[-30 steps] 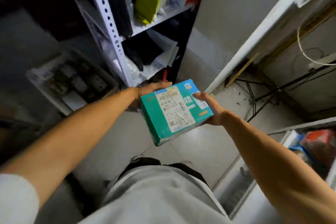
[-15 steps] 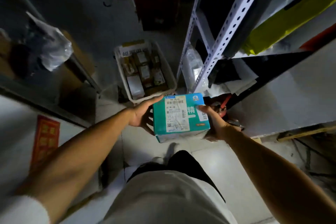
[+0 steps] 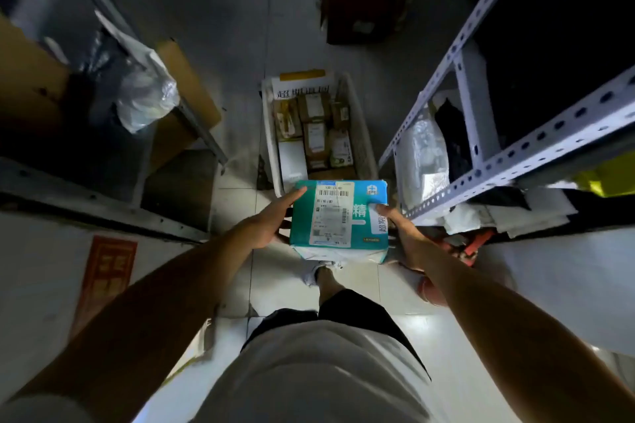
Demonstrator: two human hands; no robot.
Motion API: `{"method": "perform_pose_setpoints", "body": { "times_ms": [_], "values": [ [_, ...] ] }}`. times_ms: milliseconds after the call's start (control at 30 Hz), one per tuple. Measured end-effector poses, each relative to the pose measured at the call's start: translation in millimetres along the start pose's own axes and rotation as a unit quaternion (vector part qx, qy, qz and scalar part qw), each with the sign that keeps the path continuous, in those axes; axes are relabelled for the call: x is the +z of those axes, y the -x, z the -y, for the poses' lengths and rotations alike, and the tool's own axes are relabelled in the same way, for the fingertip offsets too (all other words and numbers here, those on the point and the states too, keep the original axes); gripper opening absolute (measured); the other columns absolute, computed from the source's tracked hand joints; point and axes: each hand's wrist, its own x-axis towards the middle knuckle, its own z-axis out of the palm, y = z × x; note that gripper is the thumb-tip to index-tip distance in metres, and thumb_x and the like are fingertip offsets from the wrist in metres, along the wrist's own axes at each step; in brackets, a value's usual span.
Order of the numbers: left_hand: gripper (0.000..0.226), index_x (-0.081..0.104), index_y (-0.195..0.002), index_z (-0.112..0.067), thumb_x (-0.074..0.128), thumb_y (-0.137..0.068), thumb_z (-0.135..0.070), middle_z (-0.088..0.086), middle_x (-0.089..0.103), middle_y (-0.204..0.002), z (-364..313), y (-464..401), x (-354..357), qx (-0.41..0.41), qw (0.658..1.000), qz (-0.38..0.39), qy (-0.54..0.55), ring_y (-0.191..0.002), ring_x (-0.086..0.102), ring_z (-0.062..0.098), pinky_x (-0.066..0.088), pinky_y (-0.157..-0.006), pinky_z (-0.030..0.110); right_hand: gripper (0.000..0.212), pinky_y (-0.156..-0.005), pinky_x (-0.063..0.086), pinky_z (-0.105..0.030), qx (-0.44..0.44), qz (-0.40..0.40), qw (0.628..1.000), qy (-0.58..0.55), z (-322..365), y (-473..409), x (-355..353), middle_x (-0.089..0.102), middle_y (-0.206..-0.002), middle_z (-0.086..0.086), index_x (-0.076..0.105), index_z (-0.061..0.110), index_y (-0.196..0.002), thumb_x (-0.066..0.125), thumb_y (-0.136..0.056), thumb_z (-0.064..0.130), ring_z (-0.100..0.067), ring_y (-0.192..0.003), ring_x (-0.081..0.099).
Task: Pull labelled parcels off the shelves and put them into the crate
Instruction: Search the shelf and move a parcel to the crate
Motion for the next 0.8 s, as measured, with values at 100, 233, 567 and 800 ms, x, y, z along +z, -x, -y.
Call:
{"method": "perform_pose_setpoints", "body": {
  "times_ms": [100,233,567,800],
  "values": [
    [0.044,0.060,-0.116,-0.019,0.041,-0.101,-0.055,0.015,0.066,-0.118,-32,-30,-7,-0.004,0.999,-0.042,0.002,-0.109,0.064,0.035,0.049,-0.100,0.056,0.075,-0.086,0.055,-0.048,0.010,0.007,1.000,0.014,34,-35,-1,0.068,-0.115,-0.016,0.065,0.017,-0.117,0.068,-0.064,0.070,-0.034,-0.105,0.065],
    [0.024,0.060,-0.107,-0.023,0.043,-0.103,-0.039,0.010,0.066,-0.110,-63,-70,-17,-0.012,0.998,-0.057,0.007,-0.104,0.063,0.033,0.050,-0.096,0.052,0.038,-0.102,0.045,-0.059,0.004,0.018,1.000,0.007,71,-83,-8,0.065,-0.106,-0.012,0.062,0.020,-0.105,0.061,-0.087,0.054,-0.034,-0.106,0.062],
    [0.018,0.063,-0.114,-0.023,0.054,-0.099,-0.021,0.013,0.070,-0.101,-80,-171,-62,-0.099,0.992,-0.060,0.058,-0.095,0.064,0.029,0.047,-0.086,0.044,0.090,-0.101,0.051,-0.057,0.072,0.013,0.994,-0.078,86,-193,6,0.068,-0.128,-0.015,0.062,0.026,-0.132,0.082,-0.058,0.073,-0.034,-0.113,0.066],
    [0.048,0.047,-0.144,-0.033,0.055,-0.099,-0.017,0.009,0.068,-0.123,-90,-248,-118,-0.156,0.986,-0.012,0.058,-0.117,0.062,0.029,0.049,-0.099,0.057,0.076,-0.106,0.039,-0.071,0.107,-0.028,0.986,-0.126,91,-270,36,0.067,-0.129,-0.015,0.062,0.035,-0.127,0.079,-0.064,0.073,-0.045,-0.120,0.060]
  ]
}}
